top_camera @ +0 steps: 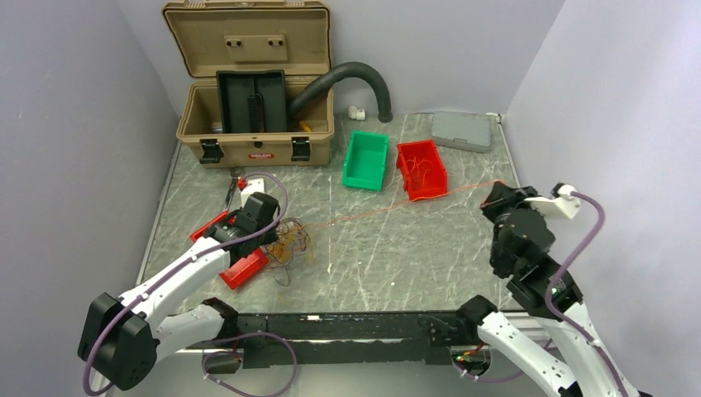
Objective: Untangle the cables
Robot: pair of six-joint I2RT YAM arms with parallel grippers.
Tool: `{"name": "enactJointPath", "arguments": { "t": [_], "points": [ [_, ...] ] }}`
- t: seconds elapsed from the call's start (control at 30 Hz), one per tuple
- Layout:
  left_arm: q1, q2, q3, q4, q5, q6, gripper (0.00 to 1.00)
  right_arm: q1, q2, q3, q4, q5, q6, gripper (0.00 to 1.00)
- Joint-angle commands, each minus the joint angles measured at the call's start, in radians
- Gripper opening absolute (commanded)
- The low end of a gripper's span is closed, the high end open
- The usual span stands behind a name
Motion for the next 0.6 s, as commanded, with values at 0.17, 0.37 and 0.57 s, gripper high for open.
{"name": "enactJointPath", "arguments": {
  "t": [0.17,0.37,0.57],
  "points": [
    [0.006,0.03,0.054,-0.002,-0.032,0.003,0.33,-0.003,0.046,0.183,-0.04,0.055,-0.232,0.0],
    [-0.015,0.005,0.082,0.035,0.034,0.092,0.44,-0.003,0.163,0.214,-0.036,-0.277,-0.31,0.0],
    [-0.148,-0.032,0.154,0.018,-0.048,0.136,0.85,-0.003,0.253,0.251,0.016,-0.541,-0.322,0.0]
  ]
}}
